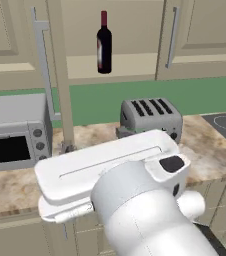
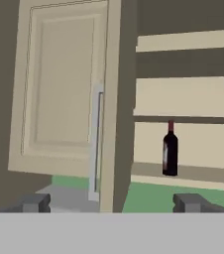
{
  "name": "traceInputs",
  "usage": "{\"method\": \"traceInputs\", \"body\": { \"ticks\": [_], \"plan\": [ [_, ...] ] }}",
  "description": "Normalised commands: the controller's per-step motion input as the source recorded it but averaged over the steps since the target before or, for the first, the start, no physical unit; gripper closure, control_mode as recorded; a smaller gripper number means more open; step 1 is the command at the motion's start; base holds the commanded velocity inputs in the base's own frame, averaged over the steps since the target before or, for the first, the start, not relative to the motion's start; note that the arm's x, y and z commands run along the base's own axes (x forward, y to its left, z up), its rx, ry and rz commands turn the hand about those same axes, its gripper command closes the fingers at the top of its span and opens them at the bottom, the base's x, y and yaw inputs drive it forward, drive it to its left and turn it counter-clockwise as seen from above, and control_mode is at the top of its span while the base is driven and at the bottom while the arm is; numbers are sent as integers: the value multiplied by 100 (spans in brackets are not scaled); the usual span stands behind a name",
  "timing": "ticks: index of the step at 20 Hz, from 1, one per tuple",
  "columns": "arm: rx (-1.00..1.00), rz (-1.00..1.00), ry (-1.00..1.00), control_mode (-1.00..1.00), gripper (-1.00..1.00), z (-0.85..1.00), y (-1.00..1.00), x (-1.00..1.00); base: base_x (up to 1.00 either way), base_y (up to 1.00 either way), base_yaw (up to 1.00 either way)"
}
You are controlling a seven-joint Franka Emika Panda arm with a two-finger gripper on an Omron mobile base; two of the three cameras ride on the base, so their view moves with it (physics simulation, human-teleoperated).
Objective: Get the candle and the wine from the cabinet and move them to the dining counter.
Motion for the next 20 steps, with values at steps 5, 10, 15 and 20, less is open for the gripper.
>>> {"method": "traceInputs", "body": {
  "ticks": [5, 10, 15, 20],
  "plan": [
    [5, 0, 4, -100, -100, 13, -100, -6, 0, 0, 0],
    [9, 0, 1, -100, -100, 8, -100, 10, 0, 0, 0],
    [10, 0, 2, -100, -100, 6, -99, 22, 0, 0, 0],
    [5, 0, 1, -100, -100, 0, -87, 35, 0, 0, 0]
  ]
}}
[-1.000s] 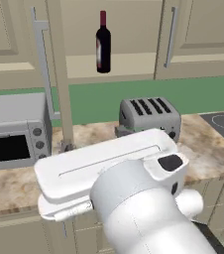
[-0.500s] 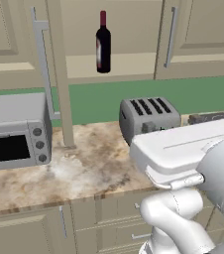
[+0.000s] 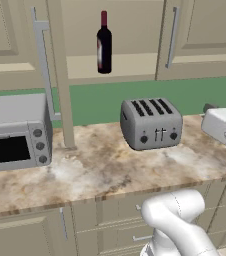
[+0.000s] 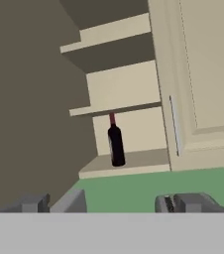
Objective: Get the candle and the wine from the cabinet and move them to the dining counter.
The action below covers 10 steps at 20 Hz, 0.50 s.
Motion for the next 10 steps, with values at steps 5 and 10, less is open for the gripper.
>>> {"method": "traceInputs", "body": {
  "ticks": [5, 10],
  "plan": [
    [6, 0, 3, -100, -100, 0, -77, 58, 0, 0, 0],
    [7, 0, 1, -100, -100, 0, -50, 75, 0, 0, 0]
  ]
}}
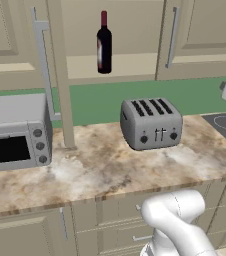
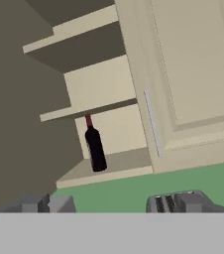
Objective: Get the candle and the wine from the cabinet and move them to the dining counter.
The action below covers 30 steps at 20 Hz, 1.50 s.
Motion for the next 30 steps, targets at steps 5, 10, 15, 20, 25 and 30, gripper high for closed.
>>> {"method": "traceInputs", "body": {
  "ticks": [5, 10, 15, 20, 25, 30],
  "plan": [
    [3, 0, 0, -100, -100, 0, -36, 69, 0, 0, 0],
    [1, 0, 0, -100, -100, 0, -37, 69, 0, 0, 0],
    [0, -1, 0, -100, -100, 0, -27, 58, 0, 0, 0],
    [-3, -1, 0, -100, -100, 0, -6, 40, 0, 0, 0],
    [-10, -3, 0, -100, -100, -4, 0, 31, 0, 0, 0],
    [-6, -6, 0, -100, -100, -5, 0, 28, 0, 0, 0]
  ]
}}
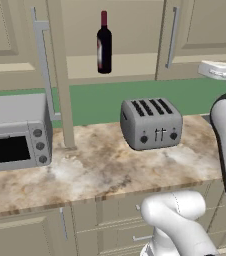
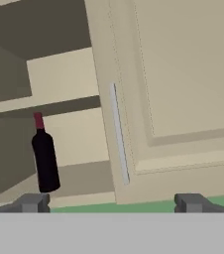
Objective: Get the candle and the wine from the cabinet and move them to the dining counter.
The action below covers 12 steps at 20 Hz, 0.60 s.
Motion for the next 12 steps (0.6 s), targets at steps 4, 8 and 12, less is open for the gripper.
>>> {"method": "traceInputs", "body": {
  "ticks": [4, 8, 12],
  "plan": [
    [0, -8, 0, -100, -100, 0, 0, 24, 0, 0, 0],
    [0, -7, 0, -100, -100, 0, 0, 18, 0, 0, 0],
    [0, -2, 0, -100, -100, 0, 0, 18, 0, 0, 0]
  ]
}}
